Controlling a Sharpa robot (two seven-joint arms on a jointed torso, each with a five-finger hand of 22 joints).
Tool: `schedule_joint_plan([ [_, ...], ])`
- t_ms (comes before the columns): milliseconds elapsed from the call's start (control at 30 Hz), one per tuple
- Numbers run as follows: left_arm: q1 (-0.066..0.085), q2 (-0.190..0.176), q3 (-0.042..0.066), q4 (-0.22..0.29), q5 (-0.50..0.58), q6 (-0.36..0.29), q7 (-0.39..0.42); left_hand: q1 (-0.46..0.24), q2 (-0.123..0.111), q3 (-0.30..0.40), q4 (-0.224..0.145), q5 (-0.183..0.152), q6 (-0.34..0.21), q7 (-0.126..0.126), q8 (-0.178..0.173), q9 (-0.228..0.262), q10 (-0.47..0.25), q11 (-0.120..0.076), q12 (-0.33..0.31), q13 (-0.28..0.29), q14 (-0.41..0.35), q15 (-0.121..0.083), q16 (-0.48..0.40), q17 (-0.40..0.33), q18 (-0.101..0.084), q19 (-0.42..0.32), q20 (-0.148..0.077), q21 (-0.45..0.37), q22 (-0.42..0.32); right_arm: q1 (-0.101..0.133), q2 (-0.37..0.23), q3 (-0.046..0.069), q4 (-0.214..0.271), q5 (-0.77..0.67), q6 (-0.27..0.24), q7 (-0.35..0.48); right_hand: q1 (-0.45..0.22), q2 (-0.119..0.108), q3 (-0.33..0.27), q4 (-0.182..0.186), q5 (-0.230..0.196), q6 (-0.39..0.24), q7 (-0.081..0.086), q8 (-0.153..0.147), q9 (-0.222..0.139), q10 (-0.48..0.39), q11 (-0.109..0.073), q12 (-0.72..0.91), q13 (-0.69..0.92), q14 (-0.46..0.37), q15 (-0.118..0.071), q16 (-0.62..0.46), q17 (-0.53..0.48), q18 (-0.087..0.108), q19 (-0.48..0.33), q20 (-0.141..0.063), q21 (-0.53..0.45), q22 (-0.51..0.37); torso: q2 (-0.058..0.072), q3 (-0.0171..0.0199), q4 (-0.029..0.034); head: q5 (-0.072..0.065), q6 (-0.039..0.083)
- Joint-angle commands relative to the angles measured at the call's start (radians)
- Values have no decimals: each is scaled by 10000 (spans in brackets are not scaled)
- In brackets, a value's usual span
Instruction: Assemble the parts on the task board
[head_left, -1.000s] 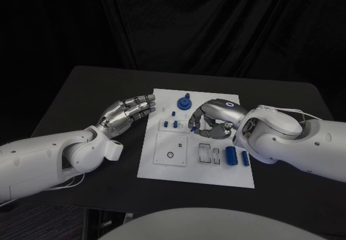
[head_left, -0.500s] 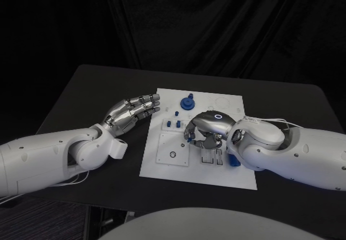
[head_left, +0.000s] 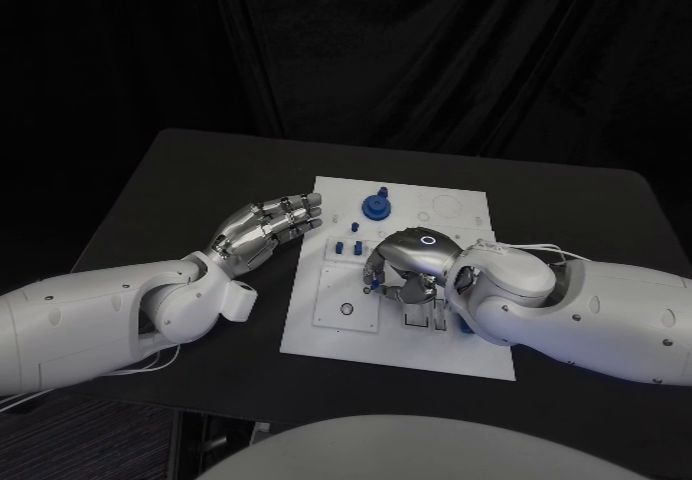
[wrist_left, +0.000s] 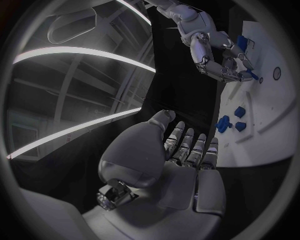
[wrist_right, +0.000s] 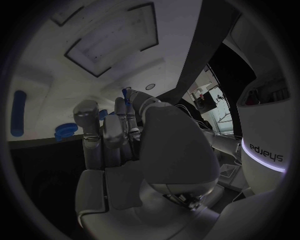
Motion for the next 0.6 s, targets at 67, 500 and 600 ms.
schedule_joint_plan([
  [67, -62, 19, 8, -3, -27, 152, 724, -63, 49, 51, -4, -42, -20, 274, 48, -1, 4, 50, 28, 15, 26, 49, 67, 17, -44, 76, -28, 31, 4, -49, 40, 5, -26, -165, -169, -201, -8, -7, -69, -11, 40, -93, 16, -40, 10, -28, 18, -85, -3, 85, 14, 39, 17, -71, 74, 21, 78, 956, 2, 4, 0, 5, 0],
  [500, -111, 20, 9, -24, -27, 166, 685, -69, 56, 72, -1, -50, -25, 279, 48, -2, -1, 53, 26, 15, 24, 52, 74, 17, -47, 80, -27, 32, 5, -82, 192, 9, -108, -166, -188, -192, -2, -3, -70, -15, 47, -91, 17, -42, 12, -38, 21, -97, -5, 96, 17, 51, 39, -74, 82, 23, 89, 960, 0, -3, 0, -2, 0],
  [600, -114, 25, 9, -26, -27, 173, 672, -73, 58, 85, -1, -54, -33, 283, 48, -4, -2, 58, 29, 15, 23, 53, 77, 17, -48, 81, -28, 31, 4, -89, 208, 9, -118, -166, -162, -192, 0, -1, -71, -16, 49, -89, 18, -42, 13, -38, 21, -99, -5, 103, 17, 60, 55, -74, 84, 24, 90, 960, -3, -3, 2, -25, 0],
])
